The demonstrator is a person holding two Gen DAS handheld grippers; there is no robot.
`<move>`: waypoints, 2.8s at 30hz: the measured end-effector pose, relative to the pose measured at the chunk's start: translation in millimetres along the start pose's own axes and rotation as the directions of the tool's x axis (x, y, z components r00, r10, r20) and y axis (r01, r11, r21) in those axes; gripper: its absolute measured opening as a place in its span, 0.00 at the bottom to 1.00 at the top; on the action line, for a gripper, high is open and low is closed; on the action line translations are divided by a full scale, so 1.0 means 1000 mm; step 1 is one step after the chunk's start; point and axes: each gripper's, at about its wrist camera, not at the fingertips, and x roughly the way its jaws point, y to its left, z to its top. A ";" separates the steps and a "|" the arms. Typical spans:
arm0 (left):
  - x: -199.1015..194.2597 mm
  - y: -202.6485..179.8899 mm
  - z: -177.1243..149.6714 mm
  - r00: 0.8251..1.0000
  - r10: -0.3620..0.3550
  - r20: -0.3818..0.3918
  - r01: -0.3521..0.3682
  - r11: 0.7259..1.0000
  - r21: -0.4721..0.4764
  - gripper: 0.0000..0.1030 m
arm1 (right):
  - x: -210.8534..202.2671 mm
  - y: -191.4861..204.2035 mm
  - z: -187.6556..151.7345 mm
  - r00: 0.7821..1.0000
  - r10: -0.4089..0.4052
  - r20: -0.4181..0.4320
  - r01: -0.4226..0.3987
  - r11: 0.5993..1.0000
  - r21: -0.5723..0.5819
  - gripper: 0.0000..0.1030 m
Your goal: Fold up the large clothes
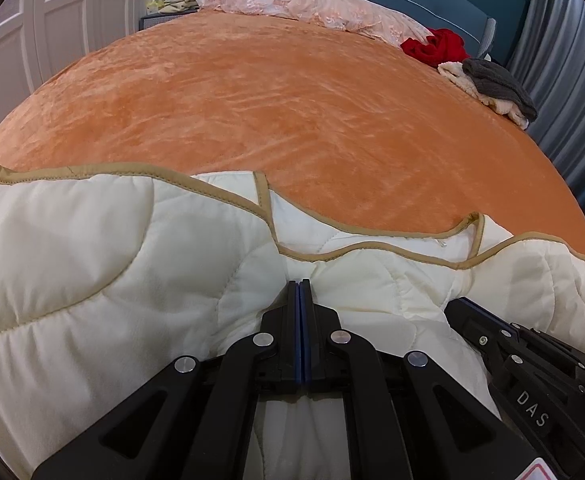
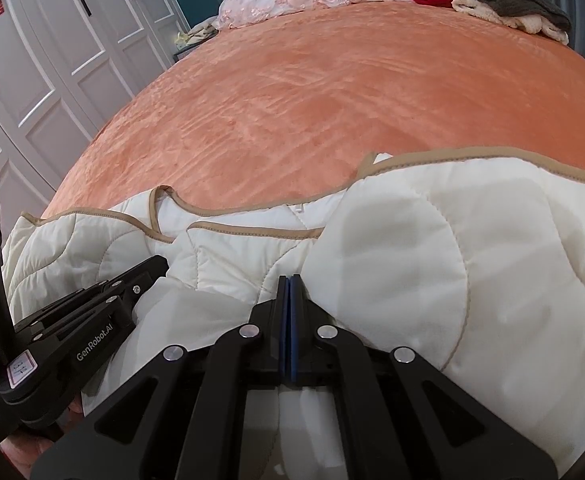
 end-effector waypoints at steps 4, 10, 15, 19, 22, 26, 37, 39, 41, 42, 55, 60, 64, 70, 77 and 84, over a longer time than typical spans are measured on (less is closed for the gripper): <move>0.000 -0.002 -0.001 1.000 0.010 0.004 -0.010 1.000 0.005 0.05 | 0.001 0.000 0.000 1.000 -0.002 0.004 0.002 1.000 0.000 0.00; 0.001 -0.004 0.001 1.000 0.023 -0.002 -0.023 1.000 0.012 0.05 | 0.000 0.001 0.001 1.000 -0.008 0.004 0.008 1.000 0.000 0.00; -0.018 -0.002 0.010 0.997 0.073 -0.028 -0.073 0.997 0.001 0.06 | -0.029 0.005 0.007 0.996 -0.085 0.043 0.084 0.996 0.005 0.00; -0.070 0.037 0.010 0.999 0.032 0.010 -0.030 0.992 -0.126 0.07 | -0.083 0.007 0.001 0.990 -0.051 0.128 0.048 0.998 0.029 0.05; -0.106 0.070 0.000 1.000 0.013 0.020 -0.009 0.980 -0.200 0.12 | -0.108 0.015 -0.012 0.993 -0.006 0.118 0.004 1.000 0.022 0.05; -0.154 0.112 -0.024 0.999 0.007 0.032 0.003 0.956 -0.293 0.30 | -0.127 0.032 -0.038 0.992 0.106 0.065 -0.109 0.993 0.049 0.05; -0.211 0.161 -0.108 1.000 -0.016 0.025 0.026 0.872 -0.489 0.53 | -0.102 0.071 -0.093 0.984 0.144 -0.101 -0.138 0.989 0.062 0.05; -0.216 0.160 -0.117 1.000 0.000 0.026 0.013 0.855 -0.519 0.53 | -0.096 0.071 -0.096 0.985 0.130 -0.110 -0.123 0.990 0.066 0.03; -0.218 0.160 -0.125 1.000 0.007 0.021 0.005 0.842 -0.539 0.53 | -0.090 0.069 -0.098 0.985 0.127 -0.117 -0.118 0.990 0.078 0.02; -0.215 0.161 -0.129 1.000 0.003 0.008 0.002 0.835 -0.551 0.53 | -0.088 0.069 -0.099 0.985 0.127 -0.120 -0.118 0.989 0.084 0.01; -0.172 0.179 -0.132 0.989 -0.144 0.030 0.126 0.723 -0.680 0.61 | -0.078 0.070 -0.104 0.988 0.097 -0.117 -0.091 0.994 0.057 0.00; -0.167 0.171 -0.121 0.987 -0.151 0.056 0.148 0.724 -0.674 0.53 | -0.078 0.073 -0.107 0.990 0.084 -0.111 -0.078 0.995 0.055 0.00; -0.184 0.161 -0.112 0.988 -0.132 0.075 0.150 0.780 -0.607 0.22 | -0.091 0.076 -0.102 0.989 0.079 -0.126 -0.071 0.995 0.067 0.01; -0.222 0.153 -0.101 0.976 -0.164 0.140 0.213 0.830 -0.515 0.15 | -0.133 0.083 -0.115 0.985 0.070 -0.160 -0.074 0.997 -0.016 0.05; -0.269 0.125 -0.088 0.964 -0.161 0.212 0.238 0.880 -0.411 0.13 | -0.132 0.091 -0.136 0.969 0.130 -0.209 -0.135 0.991 -0.008 0.05; -0.325 0.067 -0.069 0.949 -0.114 0.293 0.174 0.967 -0.185 0.13 | -0.095 0.130 -0.132 0.927 0.287 -0.240 -0.290 0.957 0.024 0.03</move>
